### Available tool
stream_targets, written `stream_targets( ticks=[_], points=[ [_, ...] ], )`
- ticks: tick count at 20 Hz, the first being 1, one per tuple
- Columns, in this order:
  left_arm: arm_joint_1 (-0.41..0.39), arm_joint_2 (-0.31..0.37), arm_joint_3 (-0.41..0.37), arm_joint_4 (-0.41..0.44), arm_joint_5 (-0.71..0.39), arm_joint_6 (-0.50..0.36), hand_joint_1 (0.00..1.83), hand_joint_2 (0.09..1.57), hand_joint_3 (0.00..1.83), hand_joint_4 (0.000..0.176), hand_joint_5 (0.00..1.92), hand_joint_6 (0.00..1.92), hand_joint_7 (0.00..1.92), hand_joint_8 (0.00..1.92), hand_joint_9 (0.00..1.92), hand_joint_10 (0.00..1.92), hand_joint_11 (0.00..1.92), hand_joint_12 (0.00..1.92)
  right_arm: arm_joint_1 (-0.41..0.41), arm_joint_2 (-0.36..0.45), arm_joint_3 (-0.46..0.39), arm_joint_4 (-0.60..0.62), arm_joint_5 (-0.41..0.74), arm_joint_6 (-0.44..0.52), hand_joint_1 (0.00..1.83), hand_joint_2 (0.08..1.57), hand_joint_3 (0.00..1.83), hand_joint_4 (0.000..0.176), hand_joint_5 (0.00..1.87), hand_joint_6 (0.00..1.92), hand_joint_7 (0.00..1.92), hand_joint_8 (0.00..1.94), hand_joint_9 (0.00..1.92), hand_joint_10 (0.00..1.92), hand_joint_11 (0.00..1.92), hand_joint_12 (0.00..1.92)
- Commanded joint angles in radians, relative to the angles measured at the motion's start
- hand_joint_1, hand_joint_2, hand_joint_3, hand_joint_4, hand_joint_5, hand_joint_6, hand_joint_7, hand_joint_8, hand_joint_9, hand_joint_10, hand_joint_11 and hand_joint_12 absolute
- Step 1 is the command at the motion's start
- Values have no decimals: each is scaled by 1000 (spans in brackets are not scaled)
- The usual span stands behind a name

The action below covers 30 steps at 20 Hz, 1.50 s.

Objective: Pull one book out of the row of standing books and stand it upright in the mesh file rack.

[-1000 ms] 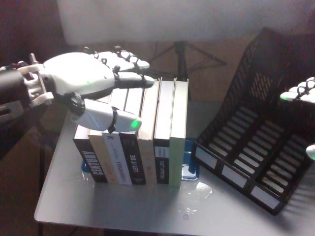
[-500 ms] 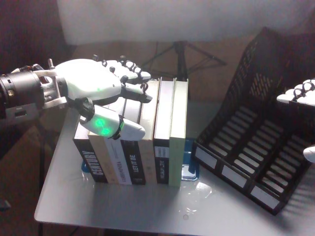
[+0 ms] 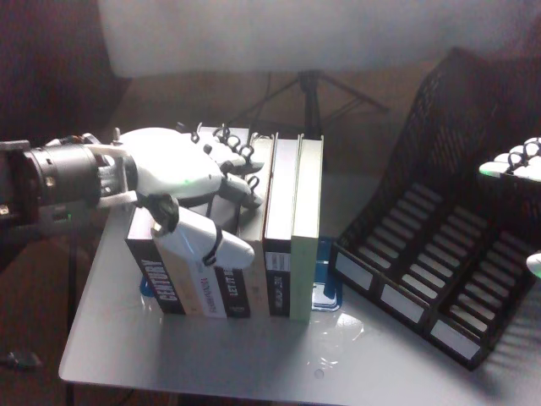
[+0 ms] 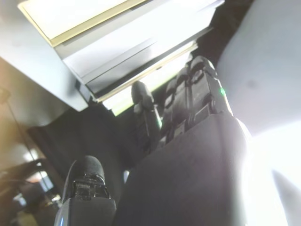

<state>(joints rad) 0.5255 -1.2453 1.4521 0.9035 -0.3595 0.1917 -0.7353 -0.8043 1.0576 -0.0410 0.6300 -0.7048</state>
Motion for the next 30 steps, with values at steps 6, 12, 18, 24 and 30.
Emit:
stream_targets(
  ticks=[6,12,18,24,30],
  points=[
    [7,17,-52,110,-32,-19,0,1130,0,3,450,15,0,0,0,0,0,0,-14,8,5,35,110,4,336,1268,0,0,0,0,0,0,0,0,0,0],
    [52,46,-107,114,-52,6,0,1103,0,1,573,25,0,0,0,0,0,0,-31,8,3,54,122,4,365,1270,1,0,0,0,0,0,0,0,0,0],
    [88,87,-173,131,-73,26,0,1114,3,0,610,29,0,0,0,0,0,0,-46,8,2,70,129,4,327,1268,0,0,0,0,0,0,0,0,0,0],
    [129,108,-210,137,-96,17,0,1130,8,0,645,39,0,0,0,0,0,0,-58,8,1,85,134,4,308,1264,0,0,0,0,0,0,0,0,0,0],
    [176,124,-238,112,-117,15,0,1148,8,0,667,36,0,0,0,0,0,0,-66,8,1,97,138,4,303,1258,0,0,0,0,0,0,0,0,0,0]
  ],
)
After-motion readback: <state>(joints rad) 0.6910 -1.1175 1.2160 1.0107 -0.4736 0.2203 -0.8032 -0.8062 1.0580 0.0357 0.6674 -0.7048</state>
